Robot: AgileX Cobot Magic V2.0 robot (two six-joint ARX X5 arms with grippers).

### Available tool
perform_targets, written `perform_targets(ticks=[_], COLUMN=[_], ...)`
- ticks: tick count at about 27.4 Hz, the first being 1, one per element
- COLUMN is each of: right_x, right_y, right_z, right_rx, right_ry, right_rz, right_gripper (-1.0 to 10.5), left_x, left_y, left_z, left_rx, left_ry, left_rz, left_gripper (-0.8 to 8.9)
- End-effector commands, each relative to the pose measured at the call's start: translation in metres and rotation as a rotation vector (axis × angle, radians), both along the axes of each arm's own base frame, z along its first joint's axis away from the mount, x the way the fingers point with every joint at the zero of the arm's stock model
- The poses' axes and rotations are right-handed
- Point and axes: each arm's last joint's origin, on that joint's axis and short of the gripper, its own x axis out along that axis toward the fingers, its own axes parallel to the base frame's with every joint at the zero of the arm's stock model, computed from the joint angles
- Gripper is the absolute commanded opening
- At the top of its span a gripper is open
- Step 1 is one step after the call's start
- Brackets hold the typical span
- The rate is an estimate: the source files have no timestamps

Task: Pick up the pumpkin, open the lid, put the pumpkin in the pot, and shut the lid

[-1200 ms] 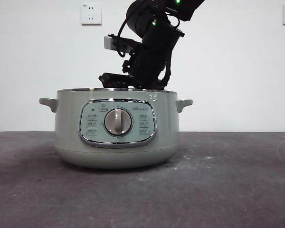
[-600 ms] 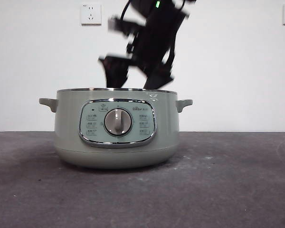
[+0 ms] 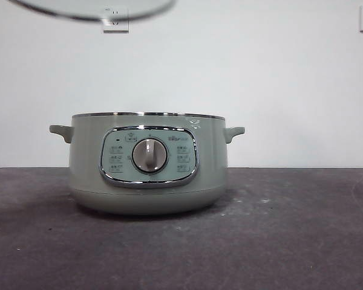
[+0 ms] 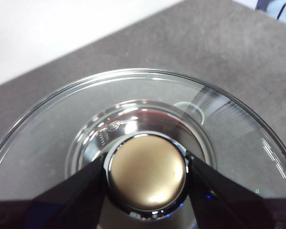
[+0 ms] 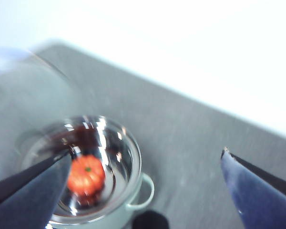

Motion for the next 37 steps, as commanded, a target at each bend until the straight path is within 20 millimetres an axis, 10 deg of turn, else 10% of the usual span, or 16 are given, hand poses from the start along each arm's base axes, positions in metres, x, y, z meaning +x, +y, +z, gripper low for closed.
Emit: perform_targets(ticks=[1, 16, 37], right_x=[-0.020, -0.057, -0.056], right_y=[-0.012, -0.037, -0.036], right_z=[0.009, 0.017, 0.016], right_rx=[0.043, 0.066, 0.057], right_ry=[-0.033, -0.065, -0.058], right_rz=[0.001, -0.001, 0.001], right_gripper=[6.0, 6.0, 6.0], left_x=[0.018, 0.093, 0.116], left_y=[-0.011, -0.060, -0.071], left_z=[-0.002, -0.075, -0.116], left_rx=[-0.004, 0.054, 0.099], left_ry=[-0.053, 0.036, 0.141], left_rz=[-0.034, -0.084, -0.087], left_gripper=[-0.09, -0.08, -0.09])
